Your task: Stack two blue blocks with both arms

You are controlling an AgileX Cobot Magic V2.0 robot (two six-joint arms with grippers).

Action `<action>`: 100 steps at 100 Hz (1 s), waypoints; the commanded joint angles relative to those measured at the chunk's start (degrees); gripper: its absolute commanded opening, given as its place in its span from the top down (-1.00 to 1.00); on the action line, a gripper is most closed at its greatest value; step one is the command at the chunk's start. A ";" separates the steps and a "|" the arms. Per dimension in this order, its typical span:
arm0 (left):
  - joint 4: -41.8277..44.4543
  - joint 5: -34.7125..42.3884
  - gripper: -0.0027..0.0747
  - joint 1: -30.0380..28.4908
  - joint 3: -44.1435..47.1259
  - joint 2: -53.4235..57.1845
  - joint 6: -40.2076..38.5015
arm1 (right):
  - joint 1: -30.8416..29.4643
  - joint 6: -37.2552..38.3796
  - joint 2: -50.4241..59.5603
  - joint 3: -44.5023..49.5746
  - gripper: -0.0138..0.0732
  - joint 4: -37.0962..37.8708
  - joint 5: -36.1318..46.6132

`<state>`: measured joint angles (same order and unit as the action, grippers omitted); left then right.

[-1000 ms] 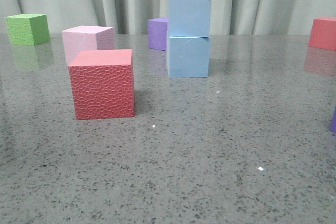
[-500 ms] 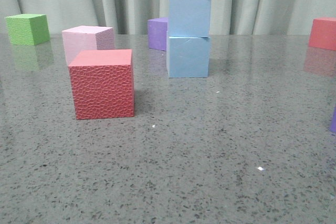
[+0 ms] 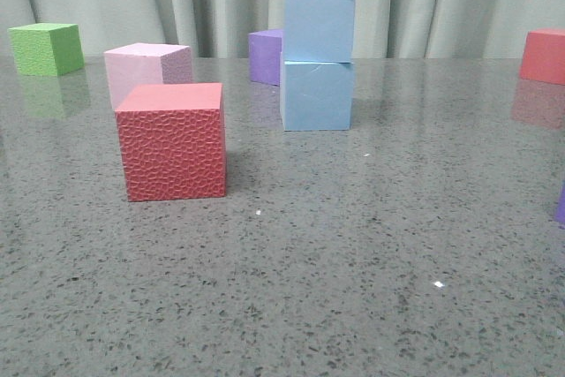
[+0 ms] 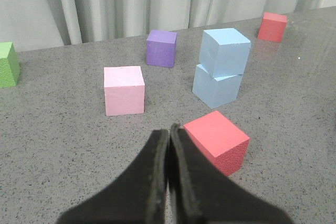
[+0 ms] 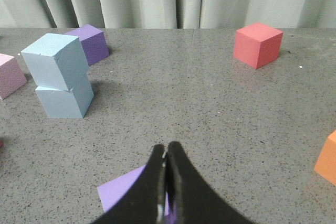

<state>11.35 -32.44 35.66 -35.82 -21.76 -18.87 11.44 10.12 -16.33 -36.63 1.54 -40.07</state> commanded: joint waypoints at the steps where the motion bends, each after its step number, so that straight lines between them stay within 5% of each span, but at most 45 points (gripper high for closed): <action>1: 0.06 5.05 0.98 0.38 -1.50 -0.44 -0.49 | -0.18 -0.61 -0.63 -1.27 0.84 0.85 4.67; 72: 2.27 5.85 0.98 -0.26 -1.36 -0.30 -0.36 | -0.18 -0.61 -0.63 -1.27 0.84 0.85 4.67; 100: -0.12 18.13 0.98 -8.66 5.35 0.97 7.65 | -0.18 -0.61 -0.63 -1.27 0.84 0.85 4.67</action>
<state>12.35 -22.41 29.26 -31.01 -21.38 -12.67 11.44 9.99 -16.33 -36.63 1.63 -40.03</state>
